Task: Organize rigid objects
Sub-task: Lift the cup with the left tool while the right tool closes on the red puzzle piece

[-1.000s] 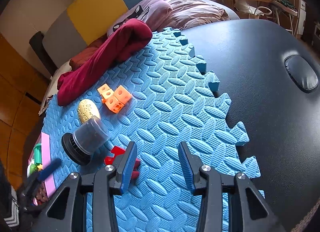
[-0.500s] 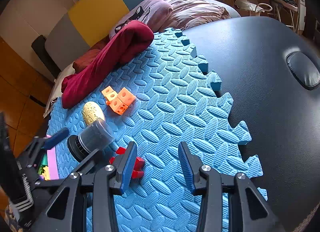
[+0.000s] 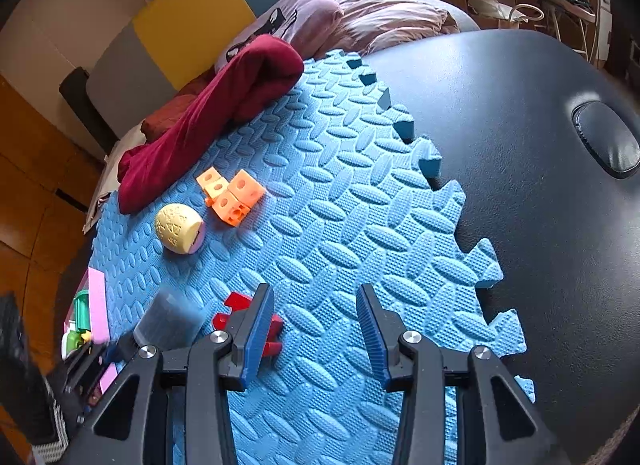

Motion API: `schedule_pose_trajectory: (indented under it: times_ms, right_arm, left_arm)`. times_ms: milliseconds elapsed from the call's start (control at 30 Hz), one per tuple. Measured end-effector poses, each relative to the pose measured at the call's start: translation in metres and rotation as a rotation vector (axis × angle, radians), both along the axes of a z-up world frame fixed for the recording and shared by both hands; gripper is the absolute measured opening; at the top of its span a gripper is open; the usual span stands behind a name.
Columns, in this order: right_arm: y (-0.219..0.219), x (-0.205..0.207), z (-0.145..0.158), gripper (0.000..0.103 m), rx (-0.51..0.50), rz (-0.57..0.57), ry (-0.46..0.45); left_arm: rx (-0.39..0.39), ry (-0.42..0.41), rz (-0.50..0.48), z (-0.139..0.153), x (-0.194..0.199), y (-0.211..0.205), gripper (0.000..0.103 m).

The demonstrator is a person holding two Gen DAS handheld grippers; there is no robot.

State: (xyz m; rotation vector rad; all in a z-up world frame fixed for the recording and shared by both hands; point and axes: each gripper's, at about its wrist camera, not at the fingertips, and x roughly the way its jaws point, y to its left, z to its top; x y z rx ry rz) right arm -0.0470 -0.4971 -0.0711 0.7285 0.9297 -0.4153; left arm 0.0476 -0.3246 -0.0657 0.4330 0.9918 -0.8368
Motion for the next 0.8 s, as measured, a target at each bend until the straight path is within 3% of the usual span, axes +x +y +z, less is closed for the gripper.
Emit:
schedule_pose_trajectory:
  times_ms: [300,400,467,633,667,733,800]
  right_arm:
    - [0.004,0.004,-0.005,0.044,0.004,0.025,0.012]
    - [0.002,0.003,-0.005,0.044,0.043,0.022,-0.022]
    - [0.002,0.004,-0.002,0.044,0.054,0.025,-0.052]
    - [0.011,0.011,0.008,0.045,0.033,0.073,-0.11]
    - [0.014,0.013,0.009,0.047,0.02,0.088,-0.114]
    - [0.02,0.017,0.012,0.06,-0.016,0.12,-0.115]
    - [0.028,0.021,0.014,0.064,-0.049,0.153,-0.109]
  left_arm:
    - [-0.04,0.005,0.017,-0.004,-0.023,0.024,0.06]
    - [-0.052,-0.015,0.005,-0.003,-0.021,0.023,0.073]
    - [-0.067,-0.036,0.006,0.0,-0.02,0.023,0.076]
    - [-0.071,-0.06,-0.009,0.001,-0.019,0.019,0.074]
    - [-0.068,-0.058,-0.012,0.0,-0.018,0.018,0.073]
    - [-0.065,-0.049,-0.017,-0.003,-0.018,0.017,0.059]
    - [-0.073,-0.048,-0.003,-0.005,-0.017,0.02,0.059]
